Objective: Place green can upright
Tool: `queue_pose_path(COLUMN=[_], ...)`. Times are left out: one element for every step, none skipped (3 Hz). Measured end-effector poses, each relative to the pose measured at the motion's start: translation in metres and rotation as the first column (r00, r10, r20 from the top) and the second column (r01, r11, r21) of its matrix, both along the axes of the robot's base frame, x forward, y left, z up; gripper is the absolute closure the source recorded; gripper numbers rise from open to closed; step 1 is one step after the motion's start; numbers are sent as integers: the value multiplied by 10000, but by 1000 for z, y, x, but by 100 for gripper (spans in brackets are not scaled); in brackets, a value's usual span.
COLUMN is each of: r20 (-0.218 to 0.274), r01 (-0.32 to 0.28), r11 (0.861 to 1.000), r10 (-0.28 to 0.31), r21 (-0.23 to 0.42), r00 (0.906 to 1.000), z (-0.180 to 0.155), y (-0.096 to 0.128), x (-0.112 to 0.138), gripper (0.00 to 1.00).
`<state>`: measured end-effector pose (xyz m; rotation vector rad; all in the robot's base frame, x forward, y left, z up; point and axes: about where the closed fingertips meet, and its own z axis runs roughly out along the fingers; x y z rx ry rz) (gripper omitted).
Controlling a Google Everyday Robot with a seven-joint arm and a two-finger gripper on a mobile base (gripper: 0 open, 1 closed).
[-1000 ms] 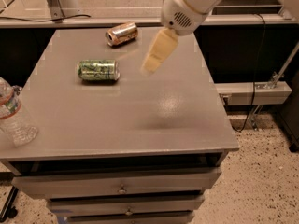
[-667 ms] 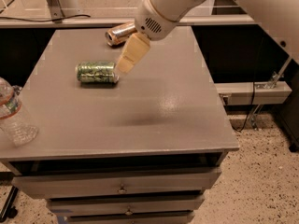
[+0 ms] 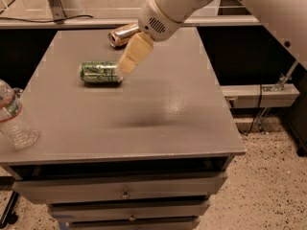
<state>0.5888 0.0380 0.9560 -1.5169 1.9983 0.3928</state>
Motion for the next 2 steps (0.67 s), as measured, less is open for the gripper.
queue_pose_path(r20=[-360,-945], r01=[-388,-646], r11=[9977,9908], r10=[409,761], r21=[561,1191], r00=[9985,9926], z=[-3,-15], y=[33,81], x=[11,24], gripper=[0,0])
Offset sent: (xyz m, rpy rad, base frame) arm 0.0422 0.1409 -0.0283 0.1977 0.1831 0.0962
